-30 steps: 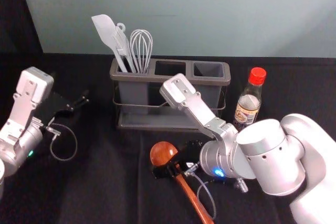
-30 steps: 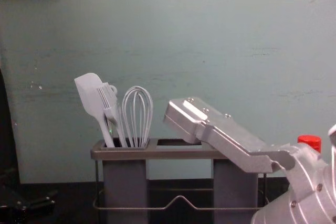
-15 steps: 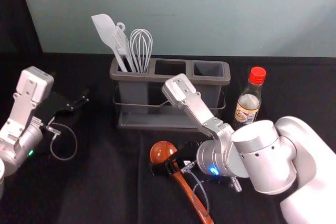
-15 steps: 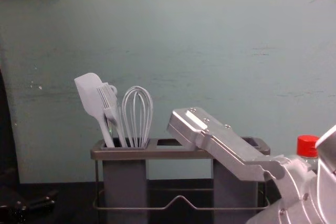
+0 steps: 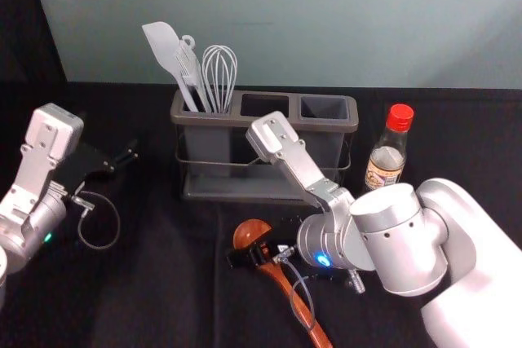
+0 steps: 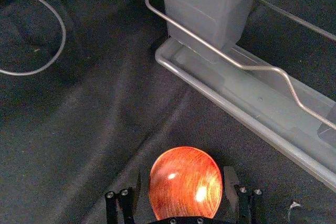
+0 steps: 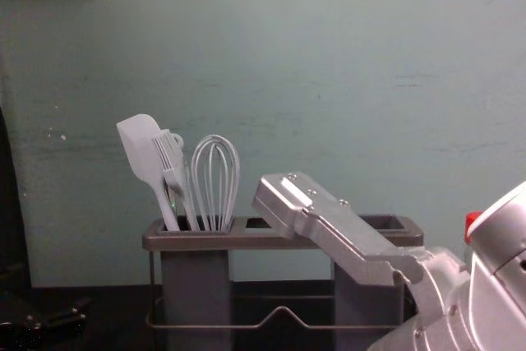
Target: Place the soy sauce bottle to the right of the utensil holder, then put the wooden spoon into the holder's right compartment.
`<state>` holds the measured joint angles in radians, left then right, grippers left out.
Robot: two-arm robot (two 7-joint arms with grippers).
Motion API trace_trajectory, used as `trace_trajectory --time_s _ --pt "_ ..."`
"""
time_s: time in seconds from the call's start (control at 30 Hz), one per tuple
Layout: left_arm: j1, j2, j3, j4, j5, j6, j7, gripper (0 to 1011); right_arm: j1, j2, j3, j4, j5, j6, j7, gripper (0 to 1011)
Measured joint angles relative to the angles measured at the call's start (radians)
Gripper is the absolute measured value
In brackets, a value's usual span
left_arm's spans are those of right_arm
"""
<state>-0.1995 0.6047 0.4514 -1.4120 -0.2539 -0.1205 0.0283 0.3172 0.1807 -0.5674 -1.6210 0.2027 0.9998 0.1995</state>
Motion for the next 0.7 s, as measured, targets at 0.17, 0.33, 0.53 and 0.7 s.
trace_trajectory --time_s 0.17,0.33,0.53,0.7 --pt "0.000 0.000 0.000 0.000 0.000 0.000 0.000 1005 0.006 -0.012 0.000 0.023 -0.014 -0.007 0.006 1002" --pt "0.000 0.000 0.000 0.000 0.000 0.000 0.000 1005 0.006 -0.018 -0.002 0.031 -0.025 -0.008 0.011 1002" --pt "0.000 0.000 0.000 0.000 0.000 0.000 0.000 1005 0.003 -0.020 -0.007 0.031 -0.043 -0.011 0.017 1002" --pt "0.000 0.000 0.000 0.000 0.000 0.000 0.000 1005 0.002 -0.019 -0.009 0.030 -0.046 -0.013 0.020 1002"
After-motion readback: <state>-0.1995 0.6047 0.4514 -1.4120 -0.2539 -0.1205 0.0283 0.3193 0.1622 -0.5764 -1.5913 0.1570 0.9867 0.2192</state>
